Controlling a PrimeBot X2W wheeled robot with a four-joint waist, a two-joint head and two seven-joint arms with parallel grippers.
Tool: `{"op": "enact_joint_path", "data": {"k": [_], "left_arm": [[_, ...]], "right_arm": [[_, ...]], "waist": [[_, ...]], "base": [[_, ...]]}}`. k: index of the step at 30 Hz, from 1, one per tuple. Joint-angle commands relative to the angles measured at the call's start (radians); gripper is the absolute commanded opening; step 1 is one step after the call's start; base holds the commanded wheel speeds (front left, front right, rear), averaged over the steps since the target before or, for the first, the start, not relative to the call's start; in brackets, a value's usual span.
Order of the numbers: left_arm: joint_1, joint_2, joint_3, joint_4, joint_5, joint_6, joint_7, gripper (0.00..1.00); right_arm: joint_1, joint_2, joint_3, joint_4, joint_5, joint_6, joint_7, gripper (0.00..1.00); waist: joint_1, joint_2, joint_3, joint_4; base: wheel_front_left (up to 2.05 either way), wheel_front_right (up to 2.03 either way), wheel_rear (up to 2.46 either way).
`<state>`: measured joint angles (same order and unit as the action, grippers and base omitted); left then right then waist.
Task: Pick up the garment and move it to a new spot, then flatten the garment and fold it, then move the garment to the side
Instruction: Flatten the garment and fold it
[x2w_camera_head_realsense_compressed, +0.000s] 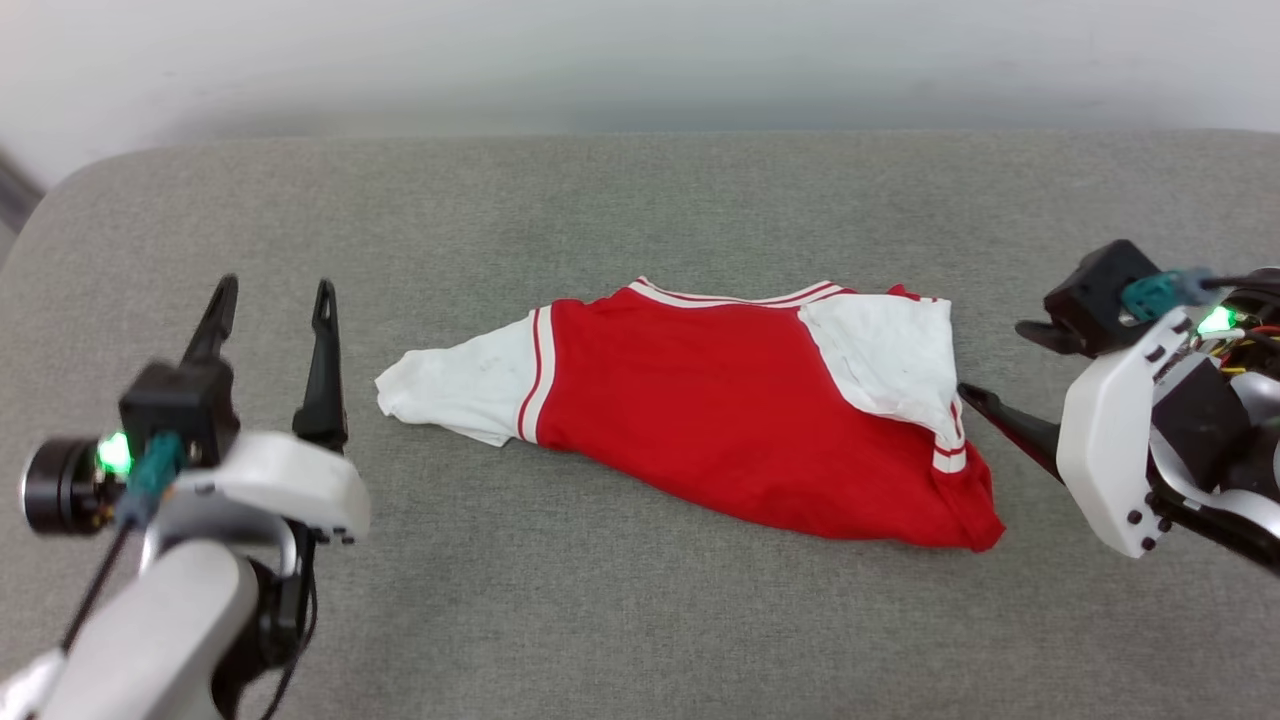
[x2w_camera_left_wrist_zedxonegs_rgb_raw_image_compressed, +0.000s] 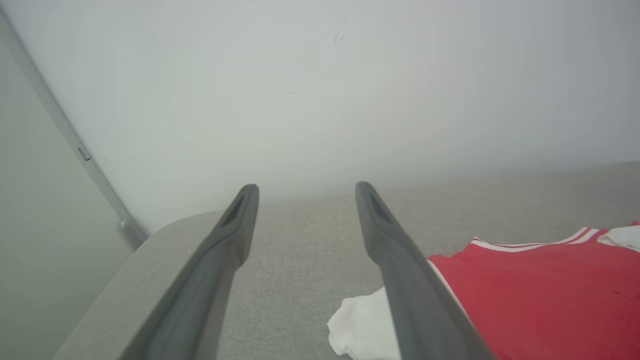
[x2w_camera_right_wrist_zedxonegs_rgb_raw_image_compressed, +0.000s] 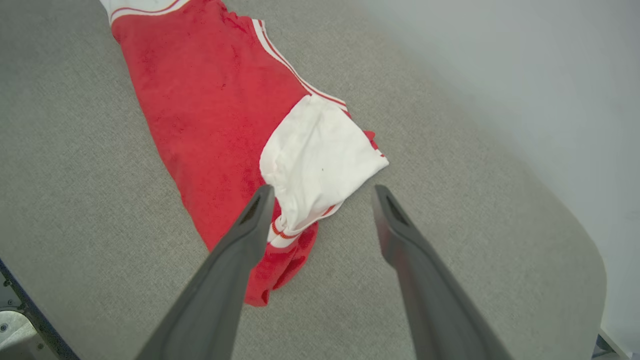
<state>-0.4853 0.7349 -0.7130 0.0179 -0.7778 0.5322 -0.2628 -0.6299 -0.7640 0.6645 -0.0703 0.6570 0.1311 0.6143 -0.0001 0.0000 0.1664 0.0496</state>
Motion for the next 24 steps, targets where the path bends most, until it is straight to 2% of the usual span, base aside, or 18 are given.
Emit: {"op": "enact_joint_path", "data": {"k": [1, 5, 10, 16, 22, 23, 24], "left_arm": [[0.016, -0.006, 0.016, -0.010, 0.015, 0.008, -0.002, 1.00], [0.183, -0.091, 0.163, -0.101, 0.135, 0.053, -0.002, 1.00], [0.334, -0.222, 0.295, -0.160, 0.266, 0.046, -0.002, 1.00], [0.428, -0.358, 0.398, -0.164, 0.361, -0.023, -0.003, 1.00], [0.452, -0.451, 0.467, -0.142, 0.431, -0.107, -0.003, 1.00], [0.455, -0.463, 0.477, -0.138, 0.442, -0.121, -0.003, 1.00], [0.458, -0.475, 0.488, -0.132, 0.451, -0.133, -0.003, 1.00]], "right_arm": [[-0.025, -0.011, 0.007, -0.002, 0.005, -0.001, 0.012, 1.00], [-0.112, -0.057, 0.137, 0.017, 0.089, -0.001, 0.155, 1.00], [-0.211, -0.050, 0.260, 0.069, 0.145, -0.001, 0.242, 1.00], [-0.303, -0.004, 0.386, 0.181, 0.148, -0.001, 0.224, 1.00], [-0.354, 0.028, 0.477, 0.279, 0.140, -0.001, 0.132, 1.00], [-0.363, 0.029, 0.488, 0.290, 0.139, -0.001, 0.109, 0.47], [-0.369, 0.028, 0.499, 0.299, 0.138, -0.001, 0.086, 0.00]], "waist": [[0.0001, 0.0000, 0.004, 0.006], [0.0001, 0.0000, 0.021, 0.020], [0.0001, 0.0000, 0.054, 0.040], [0.0001, 0.0000, 0.094, 0.061], [0.0001, 0.0000, 0.119, 0.071], [0.0001, 0.0000, 0.121, 0.068], [0.0001, 0.0000, 0.122, 0.064]], "base": [[0.00, 0.00, 0.00], [0.00, 0.00, 0.00], [0.00, 0.00, 0.00], [0.00, 0.00, 0.00], [0.00, 0.00, 0.00], [0.00, 0.00, 0.00], [0.00, 0.00, 0.00]]}}
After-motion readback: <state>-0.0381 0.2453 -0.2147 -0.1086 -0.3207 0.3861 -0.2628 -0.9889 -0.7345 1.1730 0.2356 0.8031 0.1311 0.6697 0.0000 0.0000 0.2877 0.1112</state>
